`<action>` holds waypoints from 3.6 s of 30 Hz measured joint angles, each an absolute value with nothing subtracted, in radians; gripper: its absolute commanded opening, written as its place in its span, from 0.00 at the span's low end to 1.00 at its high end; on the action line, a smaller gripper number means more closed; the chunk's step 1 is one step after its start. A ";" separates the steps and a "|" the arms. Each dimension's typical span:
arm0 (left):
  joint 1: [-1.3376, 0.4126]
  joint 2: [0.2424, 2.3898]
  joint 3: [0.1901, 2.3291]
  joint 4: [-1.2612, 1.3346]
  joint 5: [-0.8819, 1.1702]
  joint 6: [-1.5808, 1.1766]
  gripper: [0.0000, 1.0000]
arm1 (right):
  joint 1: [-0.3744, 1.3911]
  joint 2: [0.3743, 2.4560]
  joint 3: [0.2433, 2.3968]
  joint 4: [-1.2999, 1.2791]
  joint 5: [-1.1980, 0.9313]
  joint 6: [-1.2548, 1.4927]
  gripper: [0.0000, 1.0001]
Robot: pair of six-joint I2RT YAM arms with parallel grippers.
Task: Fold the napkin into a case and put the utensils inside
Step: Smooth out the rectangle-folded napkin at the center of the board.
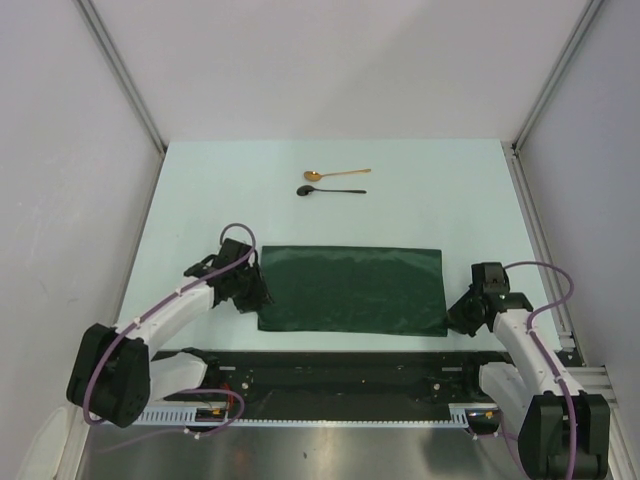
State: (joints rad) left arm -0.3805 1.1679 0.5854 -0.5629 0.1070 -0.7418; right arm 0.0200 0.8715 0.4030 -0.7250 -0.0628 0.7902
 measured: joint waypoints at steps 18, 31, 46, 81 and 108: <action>-0.466 1.292 0.645 -0.652 0.008 -0.729 0.58 | 0.073 0.870 0.385 -0.706 -0.070 0.875 0.20; -0.476 1.184 0.712 -0.781 -0.108 -0.763 0.57 | 0.021 0.877 0.393 -0.704 -0.051 0.852 0.21; -0.476 1.352 0.695 -0.731 -0.073 -0.783 0.16 | 0.021 0.876 0.393 -0.702 -0.054 0.845 0.21; -0.522 1.210 0.714 -0.500 0.224 -0.706 0.54 | 0.022 1.145 0.630 -0.590 -0.055 0.625 0.60; -0.242 1.778 0.942 -0.120 0.518 -0.841 0.18 | 0.085 1.661 0.764 0.031 -0.559 0.602 0.34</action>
State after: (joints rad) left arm -0.2420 1.7779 0.9421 -0.1204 0.5179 -0.8410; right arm 0.0849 1.6608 0.7639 0.0315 -0.5591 0.6018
